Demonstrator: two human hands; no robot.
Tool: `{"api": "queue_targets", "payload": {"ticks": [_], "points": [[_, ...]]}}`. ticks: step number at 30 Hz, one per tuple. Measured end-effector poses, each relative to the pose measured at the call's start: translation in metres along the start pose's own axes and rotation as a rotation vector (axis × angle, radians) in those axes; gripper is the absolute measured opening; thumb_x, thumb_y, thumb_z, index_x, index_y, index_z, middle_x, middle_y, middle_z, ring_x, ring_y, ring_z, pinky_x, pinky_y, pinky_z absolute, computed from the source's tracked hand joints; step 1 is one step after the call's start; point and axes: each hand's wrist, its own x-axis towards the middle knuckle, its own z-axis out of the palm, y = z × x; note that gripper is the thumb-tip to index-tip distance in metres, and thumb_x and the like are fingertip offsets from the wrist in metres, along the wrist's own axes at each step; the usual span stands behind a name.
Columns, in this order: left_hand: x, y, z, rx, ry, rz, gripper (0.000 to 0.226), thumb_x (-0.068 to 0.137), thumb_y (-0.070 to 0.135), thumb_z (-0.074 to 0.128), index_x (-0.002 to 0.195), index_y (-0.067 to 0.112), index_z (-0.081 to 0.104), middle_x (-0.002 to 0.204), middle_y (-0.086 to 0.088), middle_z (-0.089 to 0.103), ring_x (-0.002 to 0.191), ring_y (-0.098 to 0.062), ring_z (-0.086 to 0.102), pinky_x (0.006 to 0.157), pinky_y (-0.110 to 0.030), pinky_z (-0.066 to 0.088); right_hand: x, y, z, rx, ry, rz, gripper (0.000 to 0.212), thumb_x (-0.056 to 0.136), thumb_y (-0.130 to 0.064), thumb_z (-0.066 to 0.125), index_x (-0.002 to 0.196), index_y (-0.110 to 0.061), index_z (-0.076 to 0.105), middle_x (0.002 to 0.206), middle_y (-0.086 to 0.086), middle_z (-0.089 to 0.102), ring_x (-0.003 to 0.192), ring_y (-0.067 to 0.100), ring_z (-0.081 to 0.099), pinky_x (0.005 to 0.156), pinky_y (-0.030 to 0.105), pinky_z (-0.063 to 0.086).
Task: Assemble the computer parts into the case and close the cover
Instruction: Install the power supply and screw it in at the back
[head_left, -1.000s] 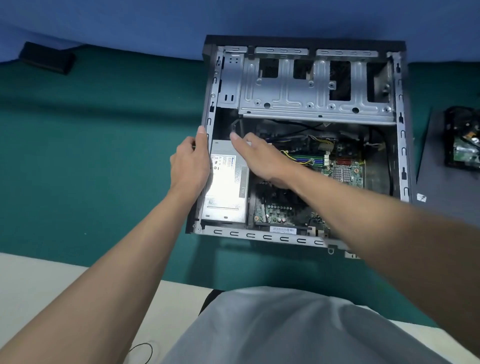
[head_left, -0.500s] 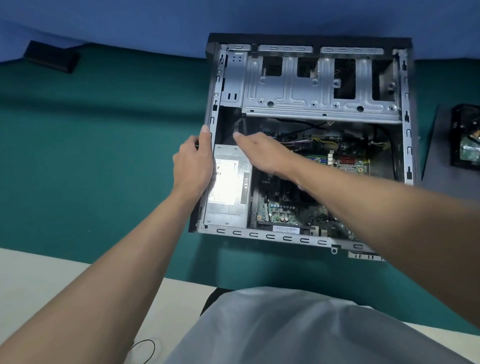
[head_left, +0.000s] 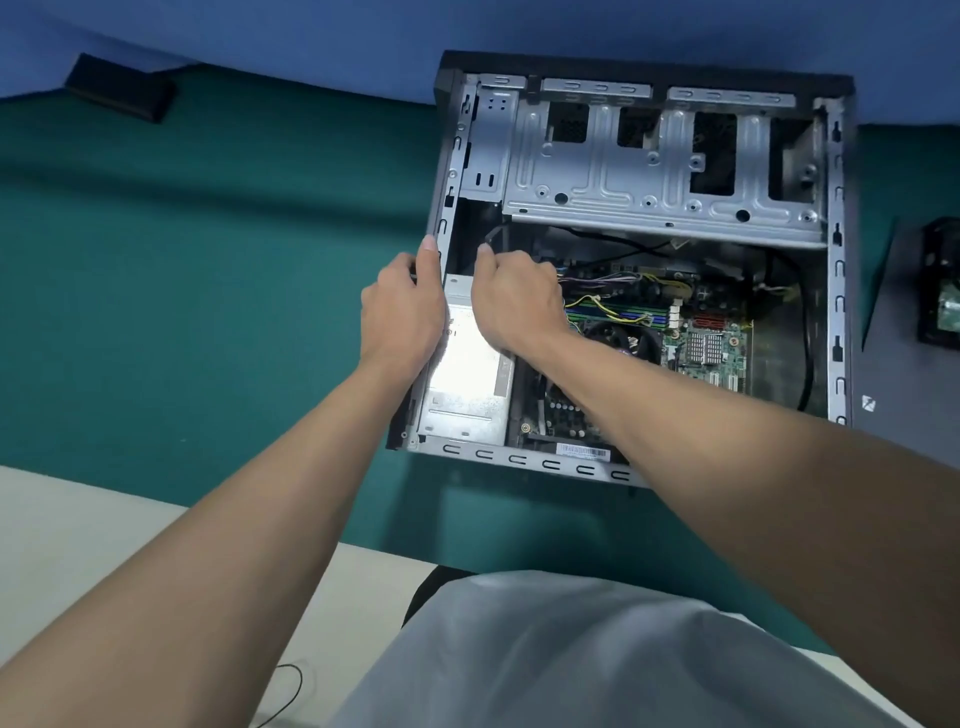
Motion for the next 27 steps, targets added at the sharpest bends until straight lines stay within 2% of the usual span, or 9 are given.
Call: {"api": "queue_targets", "payload": {"ticks": [4,9,15,19,21,23,24,26,27], "points": [[-0.001,0.004,-0.001,0.013,-0.012,0.039,0.050,0.101,0.050,0.027,0.063,0.020,0.039,0.066,0.005,0.048,0.092,-0.030,0.047,0.073,-0.035,0.030,-0.003,0.001,-0.002,-0.083,-0.028,-0.018,0.050,0.102,-0.040,0.017,0.076,-0.016,0.051,0.112,0.022,0.059,0.113,0.038,0.047,0.090,0.043,0.038],[-0.004,0.001,-0.002,0.033,0.001,0.043,0.053,0.101,0.053,0.026,0.063,0.018,0.041,0.065,0.003,0.051,0.082,-0.028,0.048,0.069,-0.035,0.030,-0.001,-0.002,-0.003,-0.110,-0.013,-0.076,0.048,0.102,-0.039,0.019,0.066,-0.017,0.043,0.104,0.024,0.058,0.102,0.041,0.053,0.084,0.043,0.042],[-0.004,0.006,-0.002,0.036,0.014,0.064,0.053,0.101,0.050,0.026,0.062,0.017,0.039,0.062,0.002,0.049,0.078,-0.027,0.048,0.066,-0.035,0.029,0.002,0.001,-0.001,-0.157,0.008,-0.037,0.045,0.101,-0.036,0.023,0.092,-0.011,0.059,0.115,0.025,0.055,0.110,0.042,0.050,0.089,0.045,0.041],[-0.003,0.006,-0.003,0.063,0.022,0.083,0.053,0.102,0.048,0.024,0.061,0.019,0.038,0.062,0.002,0.049,0.081,-0.029,0.049,0.066,-0.034,0.028,-0.002,-0.001,-0.003,-0.214,-0.008,-0.037,0.048,0.101,-0.037,0.023,0.096,-0.009,0.062,0.115,0.025,0.056,0.109,0.043,0.050,0.090,0.045,0.041],[-0.002,0.007,-0.003,0.067,0.012,0.073,0.052,0.102,0.049,0.024,0.061,0.020,0.038,0.062,0.003,0.049,0.082,-0.030,0.048,0.067,-0.034,0.029,0.007,-0.008,-0.010,-0.293,-0.093,-0.112,0.045,0.101,-0.036,0.026,0.086,-0.009,0.059,0.104,0.021,0.059,0.101,0.042,0.053,0.085,0.044,0.042],[-0.003,0.007,-0.003,0.067,0.007,0.067,0.053,0.102,0.049,0.024,0.061,0.019,0.039,0.063,0.002,0.049,0.081,-0.031,0.048,0.067,-0.035,0.029,0.019,-0.018,-0.019,-0.372,-0.238,-0.177,0.039,0.098,-0.030,0.034,0.070,-0.008,0.051,0.081,0.008,0.056,0.082,0.033,0.053,0.076,0.037,0.041],[-0.004,0.006,-0.003,0.067,0.009,0.063,0.053,0.102,0.050,0.025,0.062,0.018,0.039,0.063,0.001,0.050,0.080,-0.030,0.049,0.066,-0.035,0.030,0.023,-0.023,-0.022,-0.390,-0.338,-0.173,0.036,0.096,-0.026,0.036,0.069,-0.007,0.050,0.078,0.006,0.055,0.077,0.028,0.051,0.070,0.032,0.041],[-0.004,0.005,-0.003,0.052,0.015,0.061,0.054,0.101,0.051,0.026,0.063,0.016,0.041,0.064,0.000,0.051,0.078,-0.030,0.050,0.065,-0.035,0.031,0.030,-0.029,-0.024,-0.382,-0.541,-0.115,0.031,0.097,-0.020,0.032,0.089,-0.005,0.057,0.104,0.012,0.060,0.088,0.025,0.051,0.069,0.029,0.041],[-0.005,0.005,-0.004,0.049,0.017,0.058,0.055,0.101,0.051,0.026,0.063,0.015,0.041,0.064,0.000,0.052,0.078,-0.029,0.050,0.065,-0.035,0.031,0.032,-0.030,-0.024,-0.349,-0.615,-0.069,0.037,0.098,-0.018,0.028,0.112,-0.003,0.059,0.126,0.016,0.056,0.101,0.025,0.051,0.079,0.028,0.041]]}}
